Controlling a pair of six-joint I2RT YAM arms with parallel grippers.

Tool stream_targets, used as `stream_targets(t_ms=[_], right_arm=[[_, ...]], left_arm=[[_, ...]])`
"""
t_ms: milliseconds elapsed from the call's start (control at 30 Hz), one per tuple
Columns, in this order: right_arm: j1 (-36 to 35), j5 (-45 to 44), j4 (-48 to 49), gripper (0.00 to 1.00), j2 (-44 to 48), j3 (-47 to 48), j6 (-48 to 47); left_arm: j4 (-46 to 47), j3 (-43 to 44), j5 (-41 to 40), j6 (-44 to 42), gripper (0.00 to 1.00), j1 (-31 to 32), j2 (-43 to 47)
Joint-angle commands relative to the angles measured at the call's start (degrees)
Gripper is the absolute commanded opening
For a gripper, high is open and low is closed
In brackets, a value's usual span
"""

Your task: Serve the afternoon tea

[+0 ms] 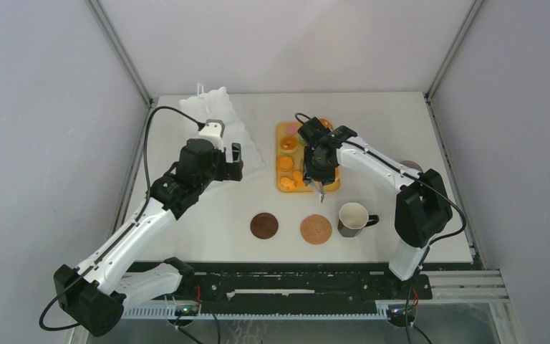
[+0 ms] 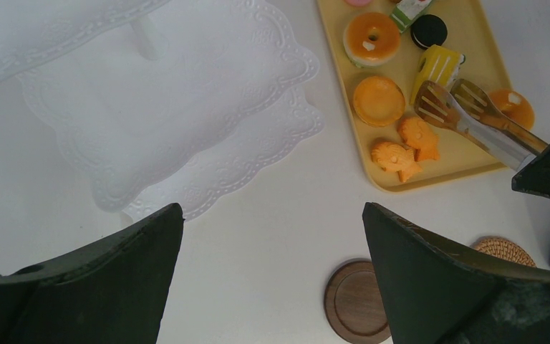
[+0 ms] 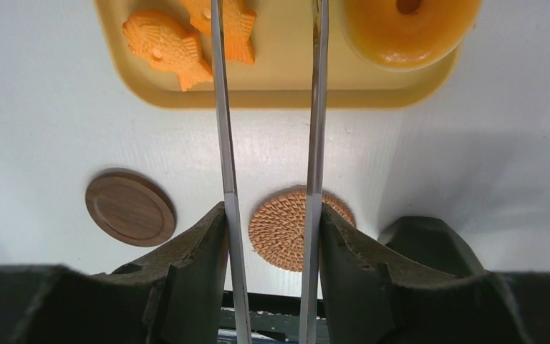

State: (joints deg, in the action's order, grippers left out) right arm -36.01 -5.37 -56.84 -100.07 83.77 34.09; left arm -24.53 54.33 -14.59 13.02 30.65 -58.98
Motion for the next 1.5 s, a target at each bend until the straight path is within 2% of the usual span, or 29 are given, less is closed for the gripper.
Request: stream_targets(t_ms=[0,400,1000,1100,1233,1333,1467], right_arm=[[-0.33,-0.67,2.31,0.54,1.60,0.22,4.66],[-0.64,-3.67,2.03,0.54,-3.53,4.87,9.57],[-0.90,-4.68,2.70,0.55,-7.66,9.19,9.18],[-0.87,-5.12,2.70,0.48,-7.41,8.98,8.63],[-0.70,-4.38,3.79,0.29,-5.74,7.76,5.53],[0.05,-3.04,4.16,0.18,-3.94,6.63,3.22],[1.03,-1.22,4.38,0.11,-0.96,5.11,-0.21]], left_arm=[[2.30,-1.05,0.79,-0.36,1.00,0.20,0.47],[2.30,-1.15,0.86,-0.33,1.00,0.23,0.79],[2.42,-1.15,1.19,-0.53,1.00,0.27,0.25],[2.46,-1.15,1.14,-0.54,1.00,0.20,0.19],[2.47,-1.02,1.23,-0.56,1.00,0.21,-0.05],[2.35,-0.81,1.00,-0.63,1.00,0.22,-0.01],[0.61,2.23,0.42,-0.67,1.00,0.22,0.16]])
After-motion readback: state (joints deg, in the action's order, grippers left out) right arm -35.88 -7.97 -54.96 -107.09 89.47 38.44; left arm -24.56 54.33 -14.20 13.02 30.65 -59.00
